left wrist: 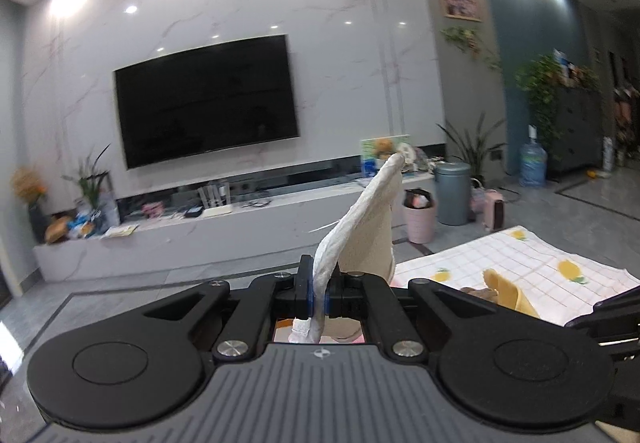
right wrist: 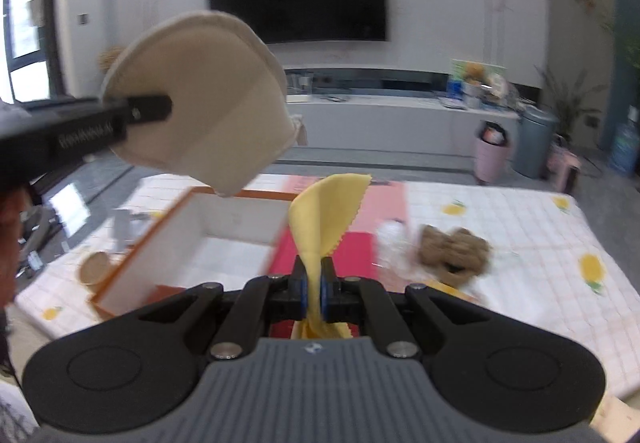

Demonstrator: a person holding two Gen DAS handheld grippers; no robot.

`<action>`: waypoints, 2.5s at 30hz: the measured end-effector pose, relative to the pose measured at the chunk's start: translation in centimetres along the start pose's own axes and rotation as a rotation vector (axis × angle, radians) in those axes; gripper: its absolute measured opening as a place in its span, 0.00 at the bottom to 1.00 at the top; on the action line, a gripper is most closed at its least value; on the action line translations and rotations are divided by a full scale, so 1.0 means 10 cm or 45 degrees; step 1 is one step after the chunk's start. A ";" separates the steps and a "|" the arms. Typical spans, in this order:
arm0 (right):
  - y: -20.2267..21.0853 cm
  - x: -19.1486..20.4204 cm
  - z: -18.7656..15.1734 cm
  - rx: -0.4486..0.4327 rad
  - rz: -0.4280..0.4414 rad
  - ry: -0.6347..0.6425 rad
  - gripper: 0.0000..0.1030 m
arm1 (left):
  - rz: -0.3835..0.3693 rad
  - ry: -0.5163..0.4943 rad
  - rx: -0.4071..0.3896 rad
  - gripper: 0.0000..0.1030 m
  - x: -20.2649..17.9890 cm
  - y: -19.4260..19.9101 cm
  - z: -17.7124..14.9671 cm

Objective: Organize soft objects
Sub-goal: 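Carry the white pad into the shoebox and release it while the right tool holds the cloth, then lower the yellow cloth into the shoebox and open the right tool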

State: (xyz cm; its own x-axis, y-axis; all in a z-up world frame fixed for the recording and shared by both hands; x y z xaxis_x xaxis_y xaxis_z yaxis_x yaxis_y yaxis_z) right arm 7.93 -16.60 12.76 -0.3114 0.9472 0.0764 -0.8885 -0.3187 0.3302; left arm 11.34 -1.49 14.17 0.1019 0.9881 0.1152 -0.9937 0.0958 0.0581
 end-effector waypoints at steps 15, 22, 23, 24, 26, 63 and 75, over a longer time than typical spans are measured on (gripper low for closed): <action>-0.73 0.90 -0.05 0.118 0.124 0.237 0.03 | -0.122 0.382 0.514 0.05 0.85 -0.45 -1.17; -1.02 0.83 -0.19 0.151 0.123 0.210 0.03 | -0.036 0.241 0.456 0.05 0.78 -0.52 -1.14; -1.06 0.81 -0.21 0.152 0.122 0.208 0.03 | -0.012 0.163 0.420 0.05 0.72 -0.52 -1.09; -1.09 0.79 -0.23 0.154 0.119 0.206 0.03 | 0.006 0.094 0.381 0.05 0.67 -0.52 -1.04; -1.13 0.75 -0.24 0.141 0.101 0.194 0.03 | 0.000 -0.001 0.319 0.05 0.56 -0.51 -0.99; -1.57 1.00 -0.30 0.469 0.285 0.190 0.03 | 0.256 0.121 0.343 0.93 1.23 0.03 -0.97; -2.14 1.22 -0.95 0.731 0.138 0.410 0.06 | 0.178 0.056 0.360 0.93 1.21 -0.12 -0.98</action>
State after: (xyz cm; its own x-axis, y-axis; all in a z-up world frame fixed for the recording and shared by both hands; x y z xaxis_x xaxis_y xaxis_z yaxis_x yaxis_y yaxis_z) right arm 19.95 1.48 -2.34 -0.5532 0.8247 -0.1179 -0.5538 -0.2583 0.7916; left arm 13.36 11.57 5.77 -0.0429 0.9942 0.0987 -0.9450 -0.0725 0.3190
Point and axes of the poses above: each gripper's, at about its wrist camera, not at the fingertips, and y roughly against the way its jaws point, x to its left, z to its top, the point moved 2 cm from there along -y, roughly the way its jaws point, and after that the axes turned 13 degrees about -x, right-handed, at the moved point
